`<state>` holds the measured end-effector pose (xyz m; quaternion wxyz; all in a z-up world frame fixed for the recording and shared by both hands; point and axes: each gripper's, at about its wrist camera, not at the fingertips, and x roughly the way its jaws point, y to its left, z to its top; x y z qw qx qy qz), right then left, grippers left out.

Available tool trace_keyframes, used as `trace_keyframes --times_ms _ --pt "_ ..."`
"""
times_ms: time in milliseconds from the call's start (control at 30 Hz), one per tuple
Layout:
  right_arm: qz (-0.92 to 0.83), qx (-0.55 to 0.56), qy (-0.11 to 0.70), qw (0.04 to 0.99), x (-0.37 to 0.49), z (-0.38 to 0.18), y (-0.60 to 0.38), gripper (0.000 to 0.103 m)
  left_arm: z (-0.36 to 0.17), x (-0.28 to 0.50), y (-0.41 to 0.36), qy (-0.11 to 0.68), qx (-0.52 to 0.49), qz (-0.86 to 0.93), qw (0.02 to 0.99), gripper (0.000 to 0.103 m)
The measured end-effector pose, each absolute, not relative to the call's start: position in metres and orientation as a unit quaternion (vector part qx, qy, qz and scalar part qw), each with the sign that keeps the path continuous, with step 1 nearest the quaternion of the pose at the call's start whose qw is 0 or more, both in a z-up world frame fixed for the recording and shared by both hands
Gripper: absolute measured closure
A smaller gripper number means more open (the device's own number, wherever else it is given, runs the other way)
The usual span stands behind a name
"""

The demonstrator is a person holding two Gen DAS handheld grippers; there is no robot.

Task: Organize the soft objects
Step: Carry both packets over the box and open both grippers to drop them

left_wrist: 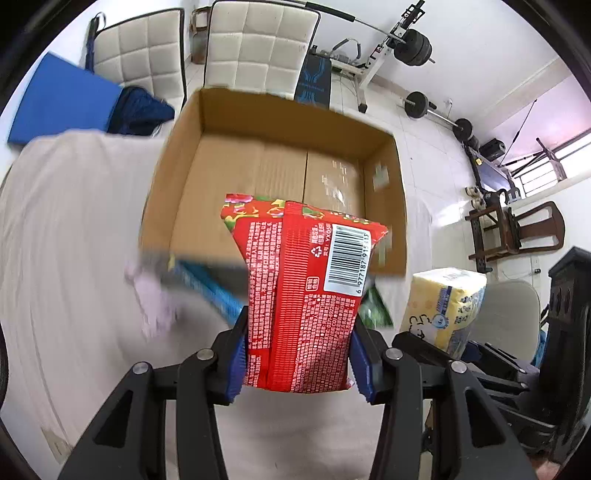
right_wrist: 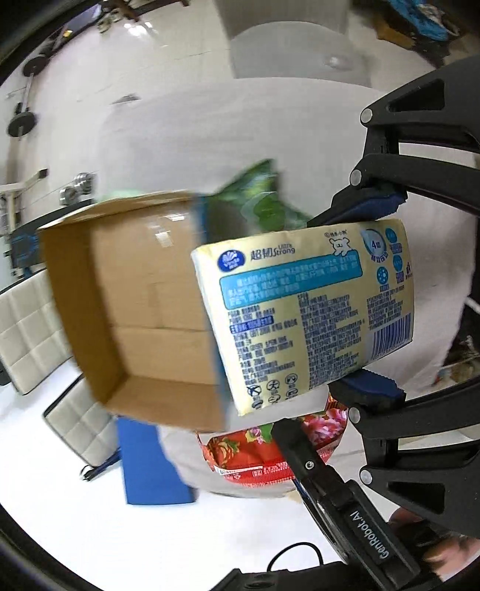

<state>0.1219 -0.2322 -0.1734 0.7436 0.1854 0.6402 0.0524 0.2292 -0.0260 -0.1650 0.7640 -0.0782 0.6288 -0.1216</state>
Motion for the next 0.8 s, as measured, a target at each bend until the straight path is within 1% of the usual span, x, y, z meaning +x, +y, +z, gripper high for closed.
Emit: trace_keyframes --times_ms 33,67,133,300,400,533,700,800 --pt "0.046 0.182 0.636 0.749 0.139 -0.172 -0.234 0.034 -0.167 0.249 -0.025 0.630 -0.076 -0.121 0.764 0.058" --pt "0.042 0.181 0.634 0.751 0.153 -0.177 -0.236 0.034 -0.189 0.264 -0.033 0.631 -0.074 -0.120 0.763 0.058" --pt "0.032 0.180 0.633 0.752 0.184 -0.187 -0.235 0.034 -0.203 0.301 -0.039 0.641 -0.080 -0.127 0.753 0.058" --pt "0.007 0.179 0.642 0.746 0.267 -0.202 -0.236 0.034 -0.240 0.363 -0.042 0.671 -0.099 -0.135 0.722 0.058" --pt "-0.001 0.167 0.652 0.739 0.307 -0.224 -0.230 0.034 -0.265 0.398 -0.046 0.691 -0.115 -0.138 0.700 0.058" --pt "-0.012 0.154 0.667 0.729 0.354 -0.255 -0.225 0.034 -0.291 0.421 -0.053 0.708 -0.117 -0.138 0.682 0.058" --pt "-0.030 0.135 0.679 0.721 0.386 -0.285 -0.223 0.033 -0.311 0.439 -0.071 0.717 -0.080 -0.143 0.678 0.058" --pt "-0.035 0.128 0.690 0.712 0.395 -0.300 -0.223 0.033 -0.324 0.444 -0.077 0.725 -0.082 -0.152 0.666 0.058"
